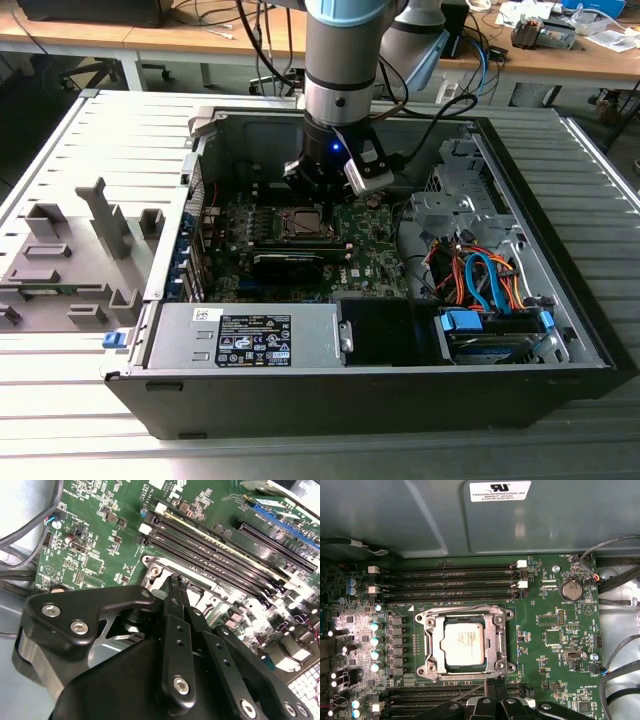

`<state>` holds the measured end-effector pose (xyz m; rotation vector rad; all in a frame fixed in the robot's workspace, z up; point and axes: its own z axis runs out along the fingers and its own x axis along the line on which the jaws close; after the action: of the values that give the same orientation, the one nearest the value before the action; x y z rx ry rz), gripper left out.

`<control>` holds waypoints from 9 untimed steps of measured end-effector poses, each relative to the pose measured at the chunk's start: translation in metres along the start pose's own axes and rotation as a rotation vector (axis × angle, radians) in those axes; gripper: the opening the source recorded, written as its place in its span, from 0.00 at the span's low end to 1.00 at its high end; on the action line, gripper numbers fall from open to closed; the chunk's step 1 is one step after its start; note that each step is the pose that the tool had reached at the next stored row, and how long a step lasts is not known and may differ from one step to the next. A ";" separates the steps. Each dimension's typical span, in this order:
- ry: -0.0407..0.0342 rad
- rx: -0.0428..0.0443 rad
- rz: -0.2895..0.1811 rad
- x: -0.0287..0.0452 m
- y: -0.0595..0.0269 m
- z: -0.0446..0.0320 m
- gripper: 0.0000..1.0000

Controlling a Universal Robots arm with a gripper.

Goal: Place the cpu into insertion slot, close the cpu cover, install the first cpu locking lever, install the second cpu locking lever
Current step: 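Install the second cpu locking lever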

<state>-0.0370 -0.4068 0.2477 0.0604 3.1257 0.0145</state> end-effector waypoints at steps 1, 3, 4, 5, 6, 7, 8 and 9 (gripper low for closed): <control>0.0001 0.0000 0.000 0.0000 -0.0002 0.0000 0.11; 0.0001 0.0000 0.000 0.0000 -0.0005 0.0000 0.11; 0.0000 0.0000 0.000 0.0000 -0.0007 0.0000 0.11; 0.0000 0.0000 0.000 0.0000 -0.0009 0.0000 0.11; 0.0000 0.0001 0.000 0.0000 -0.0013 0.0000 0.11; 0.0000 0.0000 0.000 -0.0001 -0.0015 0.0000 0.11; 0.0000 0.0000 0.000 -0.0001 -0.0018 0.0000 0.11; 0.0000 0.0000 0.000 -0.0001 -0.0022 0.0000 0.11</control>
<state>-0.0370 -0.4090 0.2477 0.0604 3.1258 0.0145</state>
